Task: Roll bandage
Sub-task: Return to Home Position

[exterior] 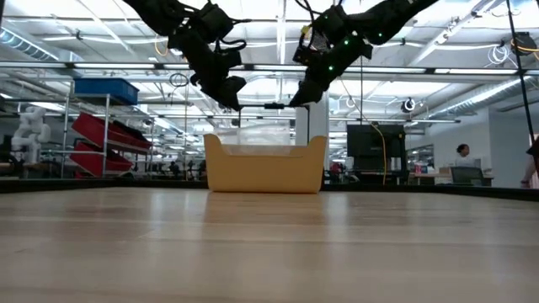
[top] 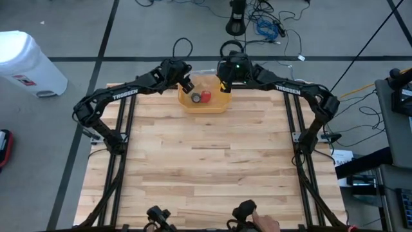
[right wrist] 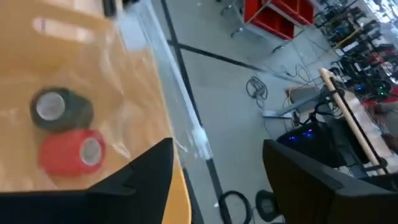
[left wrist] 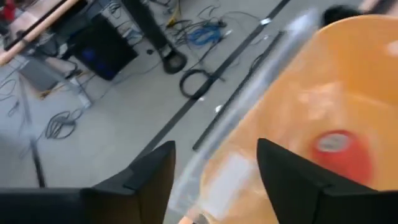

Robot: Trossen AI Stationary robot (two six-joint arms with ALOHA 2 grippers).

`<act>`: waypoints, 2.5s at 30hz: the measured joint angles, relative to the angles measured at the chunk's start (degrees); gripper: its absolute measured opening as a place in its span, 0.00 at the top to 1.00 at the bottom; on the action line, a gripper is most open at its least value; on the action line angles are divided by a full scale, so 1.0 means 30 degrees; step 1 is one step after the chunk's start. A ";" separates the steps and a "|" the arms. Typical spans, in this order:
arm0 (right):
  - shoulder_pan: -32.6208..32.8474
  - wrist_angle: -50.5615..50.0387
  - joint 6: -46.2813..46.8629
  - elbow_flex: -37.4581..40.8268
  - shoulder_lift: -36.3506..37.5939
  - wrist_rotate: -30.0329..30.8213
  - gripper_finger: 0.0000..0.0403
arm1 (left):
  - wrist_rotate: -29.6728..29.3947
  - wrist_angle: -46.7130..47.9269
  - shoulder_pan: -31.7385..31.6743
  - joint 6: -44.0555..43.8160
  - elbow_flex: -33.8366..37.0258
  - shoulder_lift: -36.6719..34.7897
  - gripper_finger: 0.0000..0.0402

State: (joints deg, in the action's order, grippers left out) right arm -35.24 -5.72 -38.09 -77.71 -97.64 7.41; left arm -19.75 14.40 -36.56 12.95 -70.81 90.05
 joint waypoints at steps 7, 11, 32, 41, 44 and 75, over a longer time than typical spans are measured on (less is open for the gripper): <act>-0.0014 -0.1331 0.3284 0.0000 0.1992 -0.2963 0.47 | 0.3951 0.0371 0.0628 0.0775 0.0000 -0.2367 0.39; -0.0131 -0.3139 0.5645 0.0051 0.3729 -0.5877 0.55 | 0.6820 0.1866 0.0980 0.0804 0.0000 -0.4469 0.39; 0.7026 0.3024 1.2453 1.3084 1.5305 -0.6937 1.00 | 0.6117 -0.0867 1.1013 -0.3194 1.0231 -1.6250 0.61; 0.9578 0.9784 1.4182 1.9224 1.8227 -0.4889 1.00 | 0.3940 -0.3941 1.4033 -0.3729 1.4125 -1.8091 0.71; 0.9836 1.0829 1.4583 2.0452 1.8994 -0.4844 1.00 | 0.3215 -0.4366 1.4536 -0.3729 1.4829 -1.8621 0.73; 1.0163 0.9068 1.4876 2.4635 2.6999 -0.4427 1.00 | 0.1841 -0.2774 1.5234 -0.5401 2.0072 -2.7309 0.75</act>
State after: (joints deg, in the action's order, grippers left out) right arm -4.75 21.48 6.54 -3.81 -16.65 -5.87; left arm -14.23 6.08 9.15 -3.26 -10.59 8.12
